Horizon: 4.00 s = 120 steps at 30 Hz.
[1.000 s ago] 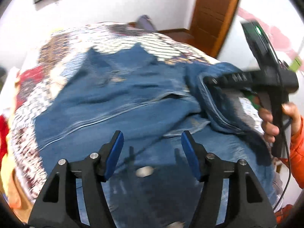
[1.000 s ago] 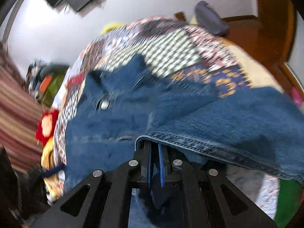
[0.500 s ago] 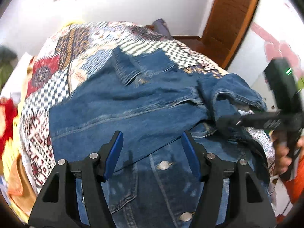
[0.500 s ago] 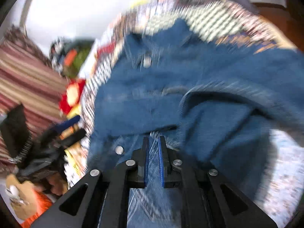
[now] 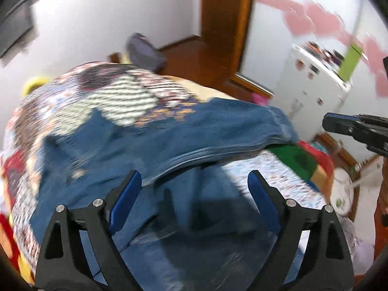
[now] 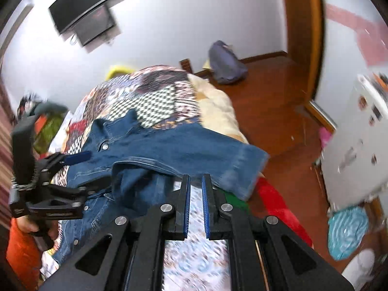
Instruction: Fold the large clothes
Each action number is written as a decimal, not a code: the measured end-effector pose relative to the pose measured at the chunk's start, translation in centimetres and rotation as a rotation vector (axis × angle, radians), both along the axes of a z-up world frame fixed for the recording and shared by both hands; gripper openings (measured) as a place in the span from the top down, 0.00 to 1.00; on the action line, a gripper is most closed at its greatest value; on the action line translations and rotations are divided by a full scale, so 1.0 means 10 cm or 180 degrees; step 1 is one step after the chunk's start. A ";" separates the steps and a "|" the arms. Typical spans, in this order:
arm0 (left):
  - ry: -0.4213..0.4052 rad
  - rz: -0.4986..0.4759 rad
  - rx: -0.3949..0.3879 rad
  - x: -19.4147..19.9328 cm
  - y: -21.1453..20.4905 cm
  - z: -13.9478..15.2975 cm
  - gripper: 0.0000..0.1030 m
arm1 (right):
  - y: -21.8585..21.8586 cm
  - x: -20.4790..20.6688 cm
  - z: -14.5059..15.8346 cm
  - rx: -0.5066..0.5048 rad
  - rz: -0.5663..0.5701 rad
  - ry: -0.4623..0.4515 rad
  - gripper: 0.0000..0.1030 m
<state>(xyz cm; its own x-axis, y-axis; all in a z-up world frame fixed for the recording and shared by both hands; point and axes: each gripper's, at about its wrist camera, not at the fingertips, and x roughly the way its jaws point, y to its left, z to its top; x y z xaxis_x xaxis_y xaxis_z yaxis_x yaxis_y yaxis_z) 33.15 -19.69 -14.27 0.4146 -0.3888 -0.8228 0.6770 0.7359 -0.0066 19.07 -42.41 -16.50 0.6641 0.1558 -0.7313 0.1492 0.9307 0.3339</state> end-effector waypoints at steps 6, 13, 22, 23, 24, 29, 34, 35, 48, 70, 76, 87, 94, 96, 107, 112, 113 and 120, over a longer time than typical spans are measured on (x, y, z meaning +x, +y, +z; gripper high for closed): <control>0.0164 -0.0404 0.0452 0.02 -0.80 -0.43 0.13 | -0.34 -0.25 -0.22 0.0323 -0.0238 0.0146 0.95; -0.0406 -0.0770 0.1001 -0.09 -1.33 -0.79 0.21 | -0.46 -0.30 -0.48 0.0512 -0.0397 0.0307 0.95; -0.0600 -0.0254 0.0588 0.12 -1.05 -0.46 0.89 | -0.38 -0.19 -0.58 0.0547 -0.0325 0.0380 0.95; -0.0547 -0.0193 0.0425 0.15 -0.95 -0.33 0.90 | -0.35 -0.16 -0.58 0.0537 -0.0292 0.0380 0.95; -0.0521 -0.0126 0.0278 0.17 -0.83 -0.19 0.90 | -0.31 -0.13 -0.58 0.0519 -0.0262 0.0385 0.95; -0.0560 0.0284 -0.0295 0.26 -0.10 0.47 0.93 | -0.06 0.07 -0.57 0.0457 -0.0031 0.0405 0.95; -0.0885 0.0801 -0.0458 0.28 0.79 0.91 0.93 | 0.31 0.32 -0.47 0.0299 0.0272 0.0359 0.95; -0.0895 0.0878 -0.0484 0.27 0.95 0.95 0.93 | 0.39 0.38 -0.45 0.0266 0.0337 0.0350 0.95; -0.0104 0.1816 -0.0432 0.00 2.70 -0.04 0.93 | 1.58 1.21 -0.81 -0.0753 0.1124 0.0743 0.95; 0.0256 0.1970 0.0027 -0.62 2.99 -0.74 0.53 | 1.37 0.97 -1.20 -0.1601 0.0924 0.0910 0.29; 0.0160 0.1980 -0.0086 -0.72 3.00 -0.40 0.42 | 1.25 0.80 -1.06 -0.1201 0.0856 0.0816 0.29; 0.0219 0.1435 -0.0005 -0.37 2.08 -0.49 0.17 | 1.15 0.55 -0.49 -0.0641 0.0791 0.0370 0.29; 0.0285 0.1518 0.0165 -0.18 2.02 -0.79 0.31 | 1.06 0.43 -0.53 -0.0478 0.0788 0.0416 0.29; 0.0272 0.1543 0.0100 -0.20 2.08 -0.75 0.45 | 1.00 0.43 -0.58 -0.0410 0.0736 0.0465 0.29; -0.0151 0.2307 -0.0232 -0.14 3.04 -0.18 0.75 | 0.96 0.61 -0.66 -0.0039 0.0594 0.0498 0.29; 0.0016 0.2584 -0.0176 -0.12 3.58 -0.36 0.81 | 1.05 0.69 -0.67 -0.0061 0.0606 0.0518 0.29; 0.0122 0.2623 -0.0163 -0.12 3.66 -0.46 0.81 | 1.06 0.70 -0.68 -0.0049 0.0606 0.0532 0.29; 0.0838 0.2787 -0.0537 -0.16 4.01 -1.10 0.72 | 1.17 0.77 -0.75 -0.0030 0.0606 0.0635 0.29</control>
